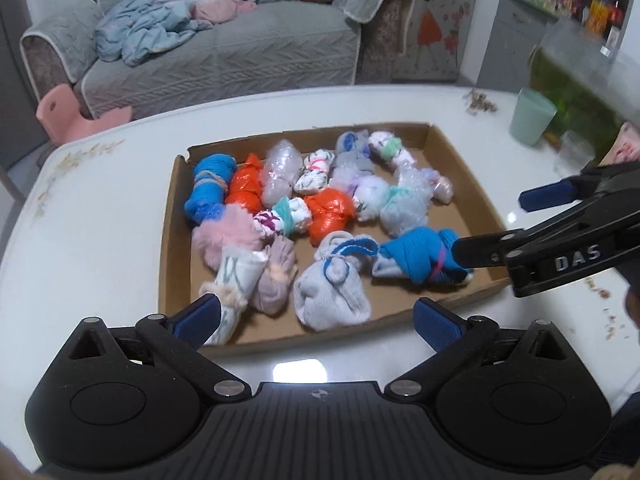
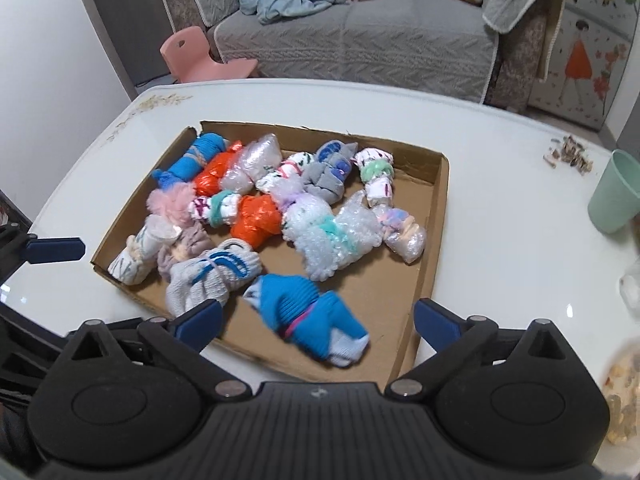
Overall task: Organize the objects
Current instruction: 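Open both grippers and lift them away from the tray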
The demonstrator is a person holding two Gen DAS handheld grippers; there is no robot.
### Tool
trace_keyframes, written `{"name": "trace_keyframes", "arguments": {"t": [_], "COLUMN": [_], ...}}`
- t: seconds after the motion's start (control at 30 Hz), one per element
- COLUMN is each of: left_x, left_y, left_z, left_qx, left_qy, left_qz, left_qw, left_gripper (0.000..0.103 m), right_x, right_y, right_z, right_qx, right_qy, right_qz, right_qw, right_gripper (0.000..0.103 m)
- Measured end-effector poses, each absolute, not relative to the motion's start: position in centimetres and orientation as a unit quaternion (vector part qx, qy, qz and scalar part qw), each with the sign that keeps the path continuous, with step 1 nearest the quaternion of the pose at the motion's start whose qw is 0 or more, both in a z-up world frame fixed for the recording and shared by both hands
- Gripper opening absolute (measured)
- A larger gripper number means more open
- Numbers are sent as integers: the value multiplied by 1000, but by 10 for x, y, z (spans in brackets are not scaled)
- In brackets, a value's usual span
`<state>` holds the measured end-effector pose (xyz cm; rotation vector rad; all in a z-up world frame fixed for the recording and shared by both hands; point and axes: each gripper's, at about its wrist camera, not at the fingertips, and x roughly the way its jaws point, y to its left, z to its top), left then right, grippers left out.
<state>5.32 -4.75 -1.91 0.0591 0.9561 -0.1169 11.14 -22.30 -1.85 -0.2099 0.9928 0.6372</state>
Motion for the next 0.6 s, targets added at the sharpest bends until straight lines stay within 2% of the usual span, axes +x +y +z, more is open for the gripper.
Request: {"name": "trace_keyframes", "arguments": {"t": [0.3,0.6], "left_x": [40,41], "left_y": [-10,-6], "left_z": [-15,-19], "left_qx": [-21,-18], "left_qy": [454,459], "left_qz": [-17,-6], "left_qw": [891,888], "left_gripper": [103,103], "right_x": [94,93], "right_y": [-213,-206], "right_z": [-16,-18], "right_qx": [-121,-130], "right_qy": [446,441], "right_qz": [295,290], "right_qw": [837,839], "right_gripper": [102,102]}}
